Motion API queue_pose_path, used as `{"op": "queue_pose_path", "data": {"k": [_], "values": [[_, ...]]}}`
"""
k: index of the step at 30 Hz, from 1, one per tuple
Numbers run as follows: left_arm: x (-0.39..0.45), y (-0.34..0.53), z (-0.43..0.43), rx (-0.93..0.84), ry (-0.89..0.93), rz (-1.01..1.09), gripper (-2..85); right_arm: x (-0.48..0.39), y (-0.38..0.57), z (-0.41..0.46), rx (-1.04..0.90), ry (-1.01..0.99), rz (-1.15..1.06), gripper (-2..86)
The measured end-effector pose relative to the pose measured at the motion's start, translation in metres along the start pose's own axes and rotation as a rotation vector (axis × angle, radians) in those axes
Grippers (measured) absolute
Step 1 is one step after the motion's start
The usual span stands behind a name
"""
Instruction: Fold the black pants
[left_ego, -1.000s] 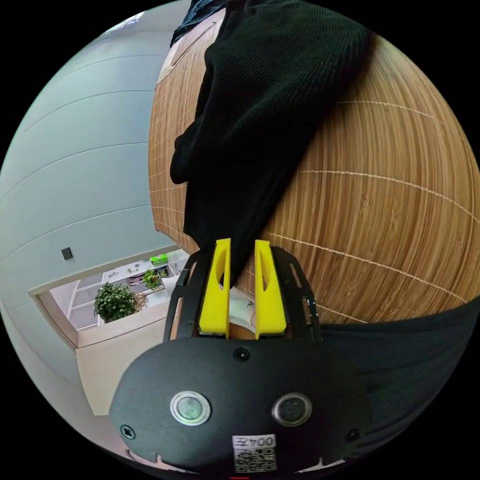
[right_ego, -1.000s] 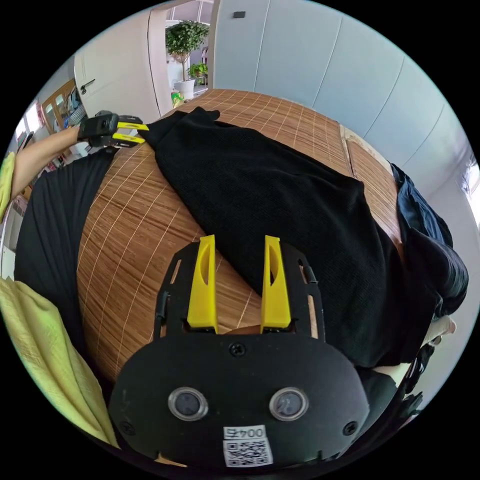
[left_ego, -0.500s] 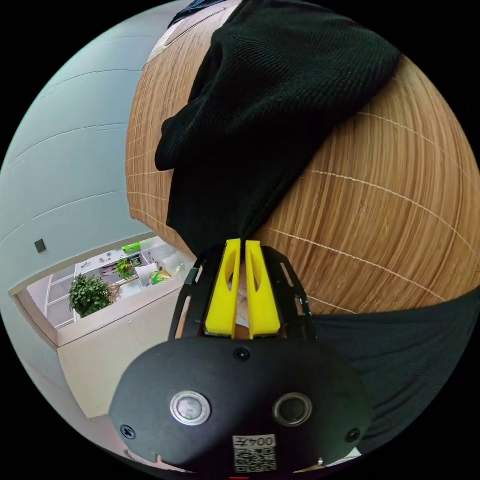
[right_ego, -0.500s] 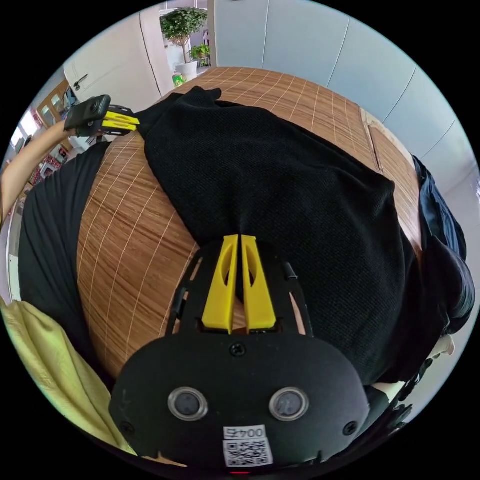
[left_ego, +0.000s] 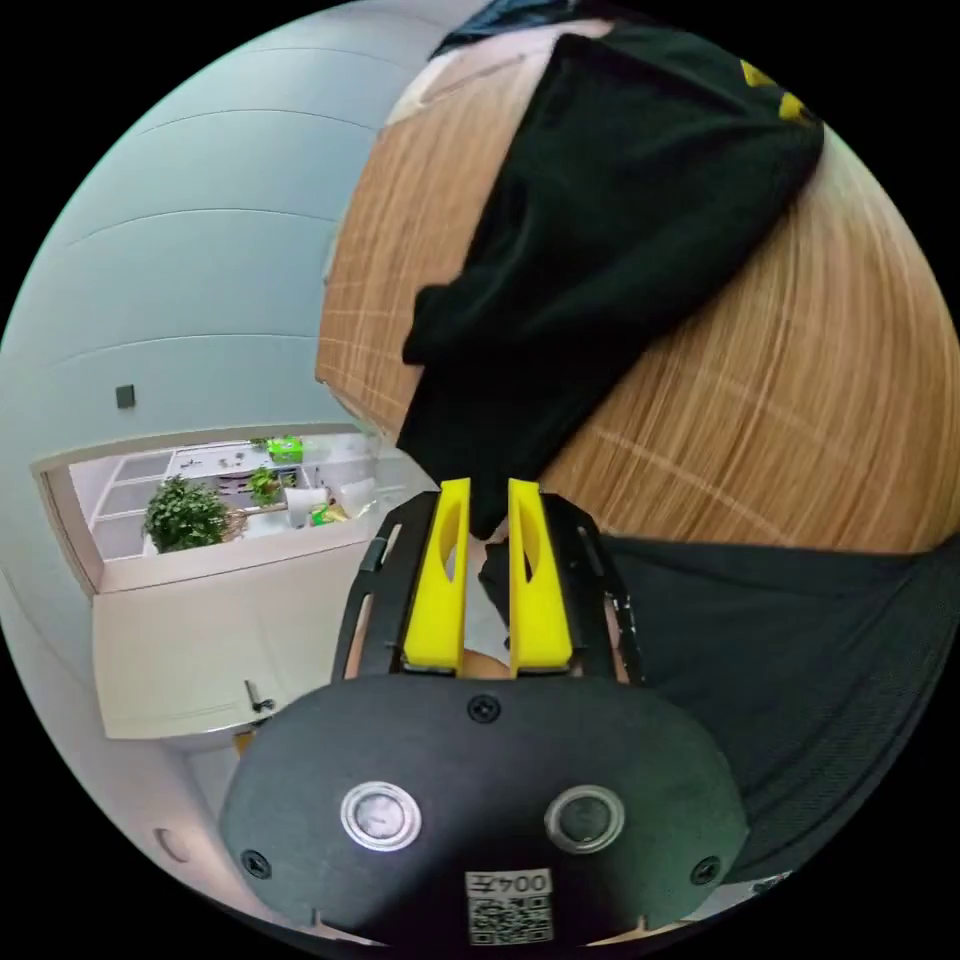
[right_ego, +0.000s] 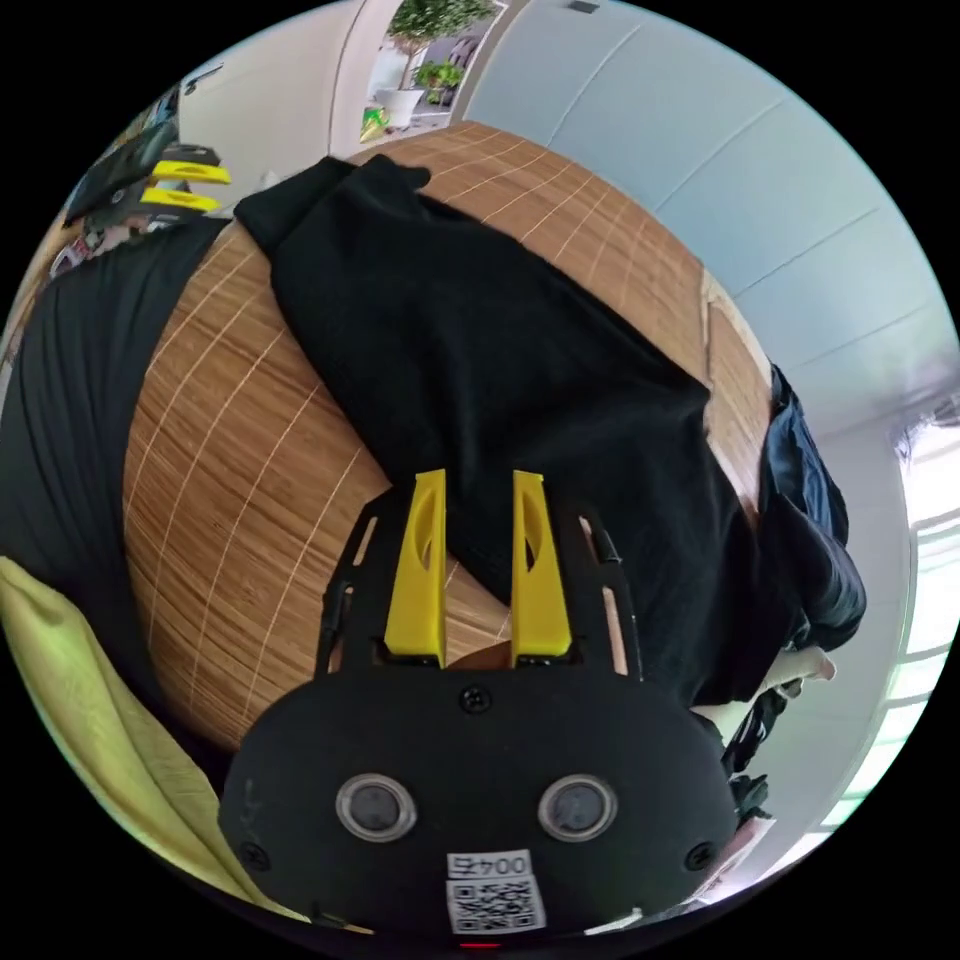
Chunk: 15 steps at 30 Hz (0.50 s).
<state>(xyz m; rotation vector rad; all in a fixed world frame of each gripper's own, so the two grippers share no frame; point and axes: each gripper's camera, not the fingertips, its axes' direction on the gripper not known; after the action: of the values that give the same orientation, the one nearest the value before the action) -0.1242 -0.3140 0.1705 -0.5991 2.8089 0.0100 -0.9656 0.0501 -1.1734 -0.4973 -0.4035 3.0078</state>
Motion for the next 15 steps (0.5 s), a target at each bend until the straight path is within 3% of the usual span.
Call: {"op": "queue_pose_path", "data": {"k": [3,5,8,11,15], "values": [[0.003,-0.027,-0.049,0.176,0.256,-0.012,4.3,0.016,-0.020,0.003,-0.099,-0.072,0.029,11.0],[0.036,-0.057,-0.082,0.295,0.411,0.140,5.0,0.018,-0.031,0.027,-0.247,-0.154,-0.017,10.1],[0.093,-0.082,-0.089,0.293,0.372,0.393,6.2,0.041,-0.054,0.013,-0.261,-0.185,-0.018,8.5],[0.126,-0.088,-0.076,0.316,0.275,0.461,6.8,0.073,-0.099,-0.032,-0.131,-0.146,0.020,8.1],[0.138,-0.079,-0.062,0.354,0.235,0.451,7.2,0.063,-0.205,-0.064,-0.061,-0.255,-0.100,11.2]]}}
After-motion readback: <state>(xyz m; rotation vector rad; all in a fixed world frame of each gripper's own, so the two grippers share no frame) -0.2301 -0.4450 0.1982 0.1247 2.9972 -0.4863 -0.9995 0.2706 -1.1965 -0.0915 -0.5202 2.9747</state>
